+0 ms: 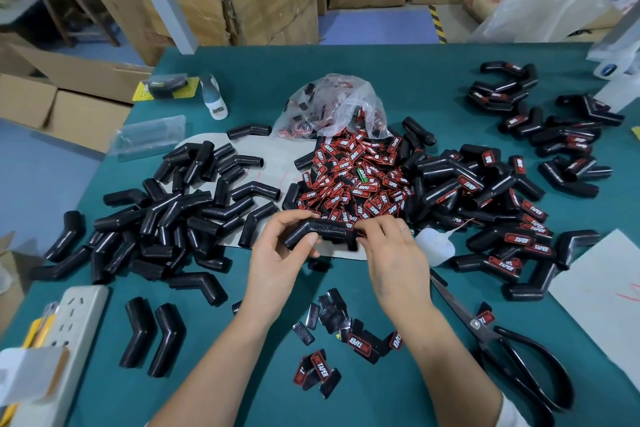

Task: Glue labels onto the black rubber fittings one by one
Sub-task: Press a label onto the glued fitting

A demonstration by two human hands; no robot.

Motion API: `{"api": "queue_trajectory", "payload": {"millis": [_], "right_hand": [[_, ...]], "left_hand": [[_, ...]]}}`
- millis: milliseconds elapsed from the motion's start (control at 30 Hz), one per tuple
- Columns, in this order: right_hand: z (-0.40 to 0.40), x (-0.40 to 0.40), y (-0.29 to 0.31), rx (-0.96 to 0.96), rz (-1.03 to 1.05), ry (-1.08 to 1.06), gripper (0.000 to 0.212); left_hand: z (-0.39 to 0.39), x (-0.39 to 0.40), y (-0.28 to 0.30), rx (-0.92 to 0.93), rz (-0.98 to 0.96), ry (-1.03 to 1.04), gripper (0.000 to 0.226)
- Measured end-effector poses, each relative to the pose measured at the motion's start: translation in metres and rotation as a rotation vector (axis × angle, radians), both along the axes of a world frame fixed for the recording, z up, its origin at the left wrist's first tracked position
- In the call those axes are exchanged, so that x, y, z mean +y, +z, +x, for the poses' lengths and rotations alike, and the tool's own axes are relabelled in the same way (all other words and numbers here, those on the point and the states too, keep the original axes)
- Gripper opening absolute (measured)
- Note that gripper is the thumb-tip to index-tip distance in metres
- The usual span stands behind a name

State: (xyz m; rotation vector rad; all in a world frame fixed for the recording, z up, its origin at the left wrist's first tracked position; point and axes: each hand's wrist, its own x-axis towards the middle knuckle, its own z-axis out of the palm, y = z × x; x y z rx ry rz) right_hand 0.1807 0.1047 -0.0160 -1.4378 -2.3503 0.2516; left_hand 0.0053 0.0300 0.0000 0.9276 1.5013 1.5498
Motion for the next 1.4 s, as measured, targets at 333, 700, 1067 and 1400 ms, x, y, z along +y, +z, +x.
{"api": "queue_trajectory", "payload": {"millis": [333,700,1067,1400], "right_hand": [[0.005,0.000,0.001,0.102,0.032,0.004,0.046],[0.008,-0.015,0.013,-0.027,0.039,0.058,0.074],[0.007,-0.012,0.012,0.361,-0.253,0.034,0.020],[0.004,-0.010,0.009,0.206,-0.145,0.036,0.028]], "left_hand": [[0.001,0.000,0.001,-0.014,0.005,-0.001,0.031],[0.001,0.001,0.002,-0.062,0.033,-0.003,0.034],[0.002,0.001,0.007,-0.037,0.045,0.017,0.037],[0.001,0.000,0.005,-0.052,0.058,0.024,0.031]]}}
